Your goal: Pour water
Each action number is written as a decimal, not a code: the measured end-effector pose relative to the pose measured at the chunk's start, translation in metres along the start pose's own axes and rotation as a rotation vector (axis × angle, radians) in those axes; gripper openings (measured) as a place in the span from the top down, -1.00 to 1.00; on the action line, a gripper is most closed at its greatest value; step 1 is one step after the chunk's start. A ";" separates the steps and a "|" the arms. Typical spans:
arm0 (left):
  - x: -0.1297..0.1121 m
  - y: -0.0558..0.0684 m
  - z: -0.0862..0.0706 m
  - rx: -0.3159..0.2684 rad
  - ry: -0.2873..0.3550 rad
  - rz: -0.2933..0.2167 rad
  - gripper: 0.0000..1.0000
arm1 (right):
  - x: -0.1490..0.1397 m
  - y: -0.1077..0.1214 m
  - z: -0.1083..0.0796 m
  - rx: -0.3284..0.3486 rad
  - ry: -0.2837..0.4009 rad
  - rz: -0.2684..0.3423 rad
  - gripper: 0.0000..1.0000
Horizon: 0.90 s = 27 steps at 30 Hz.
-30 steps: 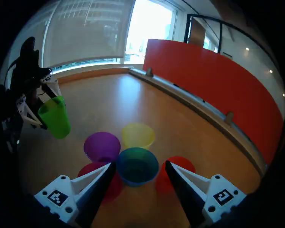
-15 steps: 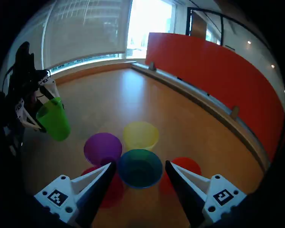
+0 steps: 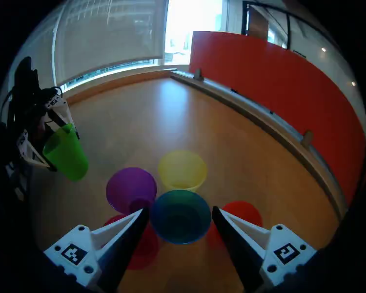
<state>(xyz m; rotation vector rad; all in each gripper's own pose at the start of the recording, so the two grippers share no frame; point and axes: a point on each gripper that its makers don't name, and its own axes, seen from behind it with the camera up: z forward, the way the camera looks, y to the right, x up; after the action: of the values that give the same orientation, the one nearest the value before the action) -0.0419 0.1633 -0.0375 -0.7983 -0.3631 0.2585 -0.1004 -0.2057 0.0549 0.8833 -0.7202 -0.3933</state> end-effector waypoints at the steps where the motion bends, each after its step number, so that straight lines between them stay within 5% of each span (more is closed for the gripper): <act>1: 0.000 0.000 0.000 0.000 0.000 -0.001 -0.66 | 0.000 0.000 0.000 0.002 -0.004 0.000 -1.00; 27: 0.001 0.001 0.001 -0.001 0.006 -0.004 -0.66 | 0.001 0.000 -0.001 0.028 -0.158 -0.002 -0.99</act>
<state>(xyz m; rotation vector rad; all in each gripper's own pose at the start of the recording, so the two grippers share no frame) -0.0418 0.1653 -0.0373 -0.7991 -0.3587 0.2525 -0.0986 -0.2057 0.0550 0.8860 -0.8723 -0.4597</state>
